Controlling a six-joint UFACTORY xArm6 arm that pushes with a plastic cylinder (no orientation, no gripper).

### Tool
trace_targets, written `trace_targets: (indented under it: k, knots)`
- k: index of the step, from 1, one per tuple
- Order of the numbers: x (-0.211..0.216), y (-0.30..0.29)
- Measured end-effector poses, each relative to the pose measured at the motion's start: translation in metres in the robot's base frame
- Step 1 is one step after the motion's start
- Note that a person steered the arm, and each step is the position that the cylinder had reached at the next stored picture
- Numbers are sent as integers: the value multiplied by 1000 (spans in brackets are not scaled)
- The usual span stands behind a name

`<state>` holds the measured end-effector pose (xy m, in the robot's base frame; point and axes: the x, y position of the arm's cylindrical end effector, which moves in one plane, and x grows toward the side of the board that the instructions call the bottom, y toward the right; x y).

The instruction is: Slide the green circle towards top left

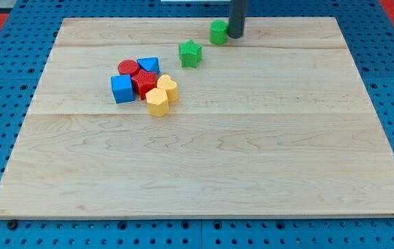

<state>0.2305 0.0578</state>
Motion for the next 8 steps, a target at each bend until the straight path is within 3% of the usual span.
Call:
trace_targets:
  k: [2, 4, 6, 8]
  knots:
    - [-18, -84]
    - [3, -113]
    - [3, -234]
    - [21, -278]
